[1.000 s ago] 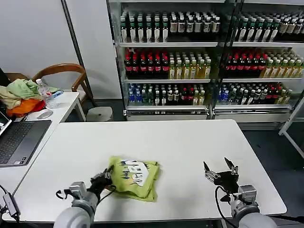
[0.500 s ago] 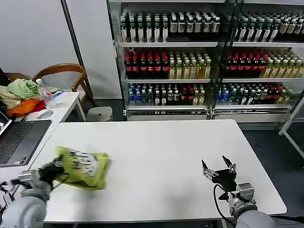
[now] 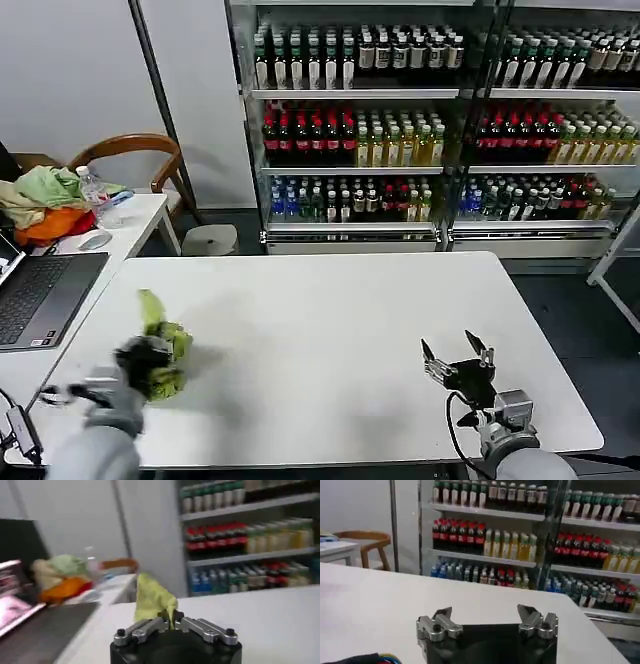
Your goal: Fold and organize the clothes.
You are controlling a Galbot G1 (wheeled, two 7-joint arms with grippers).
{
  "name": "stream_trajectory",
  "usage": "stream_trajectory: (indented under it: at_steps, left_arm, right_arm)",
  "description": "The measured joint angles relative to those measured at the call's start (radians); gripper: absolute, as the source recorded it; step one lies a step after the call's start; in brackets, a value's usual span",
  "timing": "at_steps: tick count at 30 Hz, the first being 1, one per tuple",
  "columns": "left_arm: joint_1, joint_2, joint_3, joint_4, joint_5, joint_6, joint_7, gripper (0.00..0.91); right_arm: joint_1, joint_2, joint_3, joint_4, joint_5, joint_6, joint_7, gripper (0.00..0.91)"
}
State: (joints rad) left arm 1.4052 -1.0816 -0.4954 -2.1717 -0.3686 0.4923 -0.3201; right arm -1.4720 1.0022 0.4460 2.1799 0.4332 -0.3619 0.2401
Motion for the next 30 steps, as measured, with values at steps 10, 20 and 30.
stream_trajectory:
  at_steps: [10, 20, 30]
  left_arm:
    - [-0.068, -0.113, 0.327, 0.057, 0.27, -0.077, 0.082, 0.05]
    - [-0.166, -0.174, 0.45, 0.128, 0.31, -0.054, 0.073, 0.05]
    - [-0.244, -0.226, 0.532, 0.208, 0.275, -0.049, 0.038, 0.907]
  right_arm:
    - [-0.017, 0.0, 0.018, 0.007, -0.008, -0.006, 0.002, 0.907]
    - [-0.001, 0.008, 0.006, -0.009, -0.014, -0.015, 0.003, 0.907]
    - [0.017, 0.003, 0.012, -0.021, -0.013, -0.019, 0.003, 0.907]
